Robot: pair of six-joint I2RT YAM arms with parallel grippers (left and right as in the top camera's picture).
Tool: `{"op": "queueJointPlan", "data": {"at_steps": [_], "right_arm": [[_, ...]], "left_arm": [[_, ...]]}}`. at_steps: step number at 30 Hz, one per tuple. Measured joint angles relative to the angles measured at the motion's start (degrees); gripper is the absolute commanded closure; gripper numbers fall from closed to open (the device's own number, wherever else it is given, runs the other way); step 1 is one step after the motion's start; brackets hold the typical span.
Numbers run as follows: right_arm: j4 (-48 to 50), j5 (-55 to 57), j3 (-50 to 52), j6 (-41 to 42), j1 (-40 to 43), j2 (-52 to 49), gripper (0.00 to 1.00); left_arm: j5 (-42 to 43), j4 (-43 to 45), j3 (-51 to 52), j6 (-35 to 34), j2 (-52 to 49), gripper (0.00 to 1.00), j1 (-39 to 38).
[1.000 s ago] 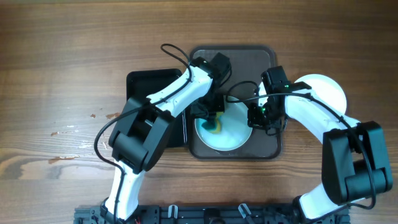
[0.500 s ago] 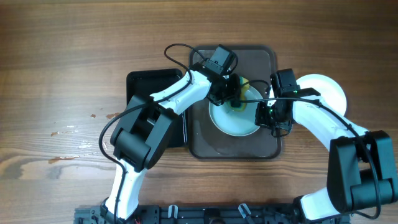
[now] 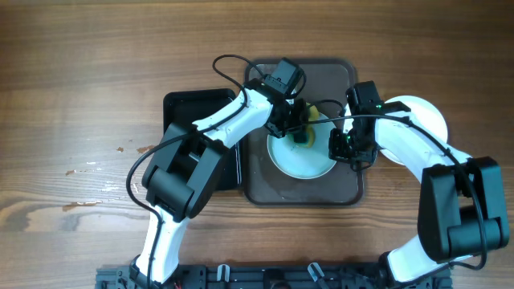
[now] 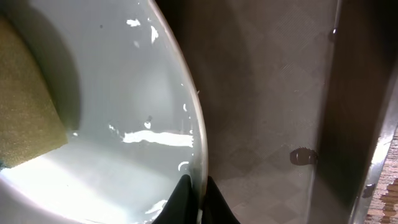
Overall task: Clean dirty plates on tray and stack at the side
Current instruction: 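Scrub the last plate with the sponge while the right gripper holds it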
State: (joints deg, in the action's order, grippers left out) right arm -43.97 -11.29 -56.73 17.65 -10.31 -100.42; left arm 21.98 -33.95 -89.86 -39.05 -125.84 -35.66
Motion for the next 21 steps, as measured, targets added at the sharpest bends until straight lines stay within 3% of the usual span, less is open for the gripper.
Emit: {"op": "queueJointPlan", "data": {"at_steps": [17,21], "right_arm": [[4.13,1.38,0.2,-0.76,-0.26,0.79,0.96],[4.17,2.58,0.11,-1.29,-1.01,0.79,0.96]], "left_arm": [[-5.31,-2.54,-0.59,2.6,0.94,0.96,-1.16],[-10.21,-8.7,-1.66,2.99,1.22,0.96,-2.54]]}}
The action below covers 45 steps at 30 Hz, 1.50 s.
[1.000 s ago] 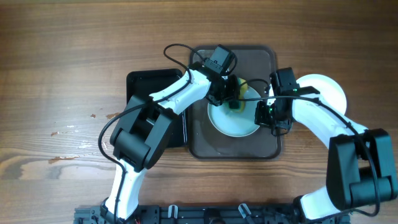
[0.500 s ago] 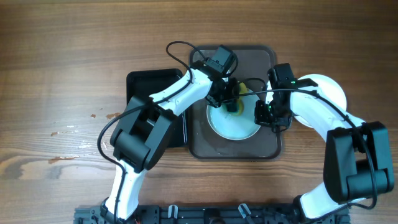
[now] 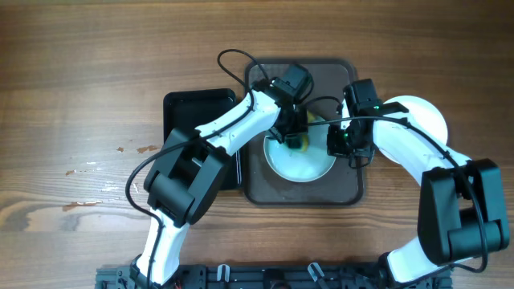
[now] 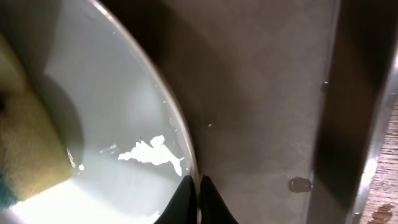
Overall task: Clean dirty plates on tray and stack at the side
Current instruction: 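Scrub the last plate with the sponge while the right gripper holds it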
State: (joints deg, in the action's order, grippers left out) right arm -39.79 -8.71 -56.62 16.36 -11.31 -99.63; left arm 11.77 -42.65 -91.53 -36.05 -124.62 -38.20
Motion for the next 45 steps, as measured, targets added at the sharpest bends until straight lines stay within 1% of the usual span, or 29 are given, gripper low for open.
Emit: {"op": "queueJointPlan", "data": {"at_steps": [3,6,8,11,12,13,16,19,21,24,26,30,34,39,41,42,45], "right_arm": [[0.11,-0.13,0.0,-0.2,-0.55,0.0,0.96],[2.62,-0.96,0.07,-1.27,-0.76,-1.29,0.96],[4.87,-4.09,0.02,-3.02,-0.02,-1.57,0.96],[5.09,-10.8,-0.44,-4.92,3.48,-2.32,0.96],[4.74,-13.57,-0.55,-5.84,5.51,-2.6,0.96],[4.44,-13.84,-0.55,-6.21,6.21,-2.6,0.96],[3.34,-12.22,-0.98,-6.16,8.11,-2.6,0.96],[2.99,-9.97,-1.07,-5.09,8.22,-2.6,0.96],[2.95,-9.4,-1.07,-4.57,8.22,-2.6,0.96],[2.86,-7.23,-1.09,-2.62,7.89,-2.6,0.96],[2.05,-1.66,-1.79,-0.39,5.64,-2.58,0.96],[1.44,3.17,-2.36,1.84,3.06,-2.71,0.96],[0.17,3.13,-4.15,2.01,2.93,-4.94,0.96],[0.44,3.02,-4.52,2.01,2.95,-5.22,0.96],[0.46,2.99,-4.52,2.01,2.95,-5.22,0.96],[0.44,2.97,-4.55,2.01,2.95,-5.27,0.96],[0.72,2.54,-4.72,1.99,2.93,-5.46,0.96]], "left_arm": [[-0.85,-5.55,0.33,0.0,0.61,0.96,-0.2],[-1.46,-10.78,0.48,0.02,1.01,0.96,-0.22],[-2.14,-12.87,0.76,0.02,1.36,0.96,0.09],[-1.64,-13.05,1.09,0.02,1.64,0.96,0.59],[-0.15,-12.46,1.27,0.04,1.64,0.96,0.81],[1.25,-10.93,1.55,0.09,1.68,0.96,1.22],[4.68,-1.33,2.78,-0.02,1.75,0.96,2.4],[5.73,6.75,3.15,-0.17,1.75,0.96,2.75],[5.68,8.04,3.21,-0.68,1.75,0.96,2.73],[5.53,6.8,3.21,-0.68,1.73,0.96,2.43],[5.42,6.25,4.0,-0.68,1.73,0.96,1.49],[5.75,6.03,4.02,-0.68,1.75,0.96,1.73],[6.8,6.45,4.72,-0.68,2.54,0.96,2.38],[7.48,11.67,5.49,-0.68,2.67,0.96,2.1],[7.41,10.12,5.42,-0.68,2.27,0.96,1.51],[7.19,7.74,5.03,-0.57,1.92,0.96,1.49],[4.52,-4.92,3.13,1.36,1.86,0.96,1.4]]}}
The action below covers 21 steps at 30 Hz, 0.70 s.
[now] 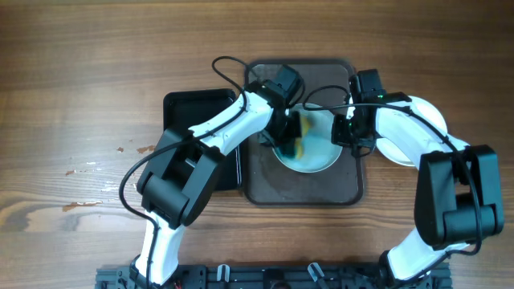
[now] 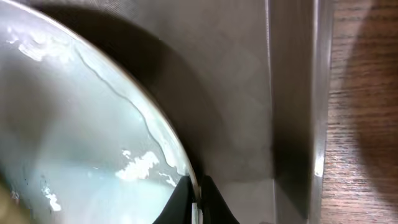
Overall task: Clean dirty plates on tray and stack at the side
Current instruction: 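Scrub the last plate with the sponge while the right gripper holds it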
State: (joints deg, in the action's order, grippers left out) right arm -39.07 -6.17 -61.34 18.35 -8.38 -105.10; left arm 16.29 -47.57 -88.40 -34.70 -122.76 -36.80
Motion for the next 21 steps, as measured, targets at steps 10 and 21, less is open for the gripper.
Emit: {"op": "queueJointPlan", "data": {"at_steps": [10,21], "right_arm": [[0.59,-2.99,0.0,-0.17,-0.52,-0.39,0.96],[0.59,-2.97,-0.02,-0.17,-0.48,-0.39,0.96]], "left_arm": [[-1.27,12.24,3.04,-1.07,5.88,0.96,1.2],[1.88,18.47,1.44,-8.0,-1.27,0.96,1.09]]}}
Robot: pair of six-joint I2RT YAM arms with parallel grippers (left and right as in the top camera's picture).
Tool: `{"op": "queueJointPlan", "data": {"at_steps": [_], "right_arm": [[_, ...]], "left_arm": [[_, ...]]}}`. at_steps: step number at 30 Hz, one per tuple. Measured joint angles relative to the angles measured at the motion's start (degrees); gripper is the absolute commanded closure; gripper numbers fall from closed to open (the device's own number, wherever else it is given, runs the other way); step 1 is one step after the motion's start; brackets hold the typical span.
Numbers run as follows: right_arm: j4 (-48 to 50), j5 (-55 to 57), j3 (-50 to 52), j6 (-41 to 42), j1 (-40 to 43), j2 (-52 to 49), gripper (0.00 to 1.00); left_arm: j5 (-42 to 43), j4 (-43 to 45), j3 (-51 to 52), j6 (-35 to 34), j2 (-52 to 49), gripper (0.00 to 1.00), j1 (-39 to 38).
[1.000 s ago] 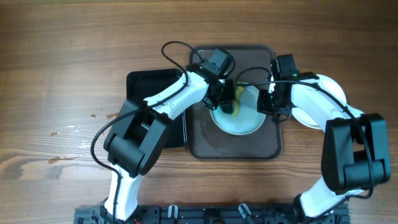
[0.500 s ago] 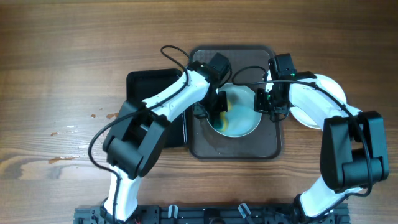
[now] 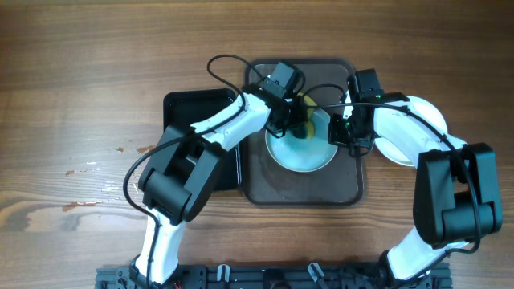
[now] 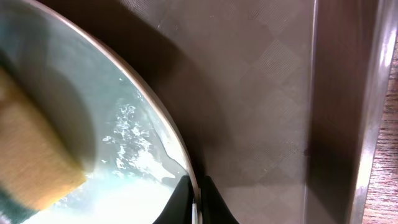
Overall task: Clean dirty plates on tray and stack at the side
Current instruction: 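Scrub the last plate with the sponge while the right gripper holds it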
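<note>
A pale green plate (image 3: 303, 148) lies on the brown tray (image 3: 265, 181), wet and shiny inside (image 4: 124, 130). My right gripper (image 4: 195, 208) is shut on the plate's right rim, one finger on each side (image 3: 347, 132). My left gripper (image 3: 295, 124) presses a yellow sponge (image 3: 303, 120) with a green underside on the plate's far edge; the sponge (image 4: 34, 155) fills the left of the right wrist view. A white plate (image 3: 430, 132) lies on the table right of the tray, partly under my right arm.
A black tray (image 3: 178, 112) lies left of the brown tray, mostly under my left arm. The brown tray's raised right wall (image 4: 367, 112) runs close beside the held rim. Wooden tabletop (image 3: 80, 80) surrounds both trays.
The left gripper and sponge have shifted from the plate's left part up toward its far edge. My right gripper still clamps the right rim, turned slightly so the tray wall sits further right in view.
My right gripper was shut on the plate's right rim at every moment. The sponge in my left gripper was first at the plate's far part, then nearer the middle, then over its left, and now at the far edge again. The plate's inside shows wet streaks.
</note>
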State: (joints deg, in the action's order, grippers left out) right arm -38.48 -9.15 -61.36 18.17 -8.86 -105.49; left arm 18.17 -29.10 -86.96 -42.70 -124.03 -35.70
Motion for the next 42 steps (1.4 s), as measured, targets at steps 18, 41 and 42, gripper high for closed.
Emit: {"op": "queueJointPlan", "data": {"at_steps": [18,41,42], "right_arm": [[-0.02,-0.24,0.0,0.0,0.0,-0.04,0.96],[-0.26,-0.44,-0.02,0.0,0.04,-0.07,0.96],[-0.26,-0.44,-0.02,0.0,0.04,-0.07,0.96]], "left_arm": [[-0.48,3.63,1.53,5.27,7.87,0.96,1.22],[-2.49,-4.63,1.33,8.02,7.45,0.96,-2.45],[-3.32,-0.9,1.46,7.02,6.93,0.96,-3.21]]}}
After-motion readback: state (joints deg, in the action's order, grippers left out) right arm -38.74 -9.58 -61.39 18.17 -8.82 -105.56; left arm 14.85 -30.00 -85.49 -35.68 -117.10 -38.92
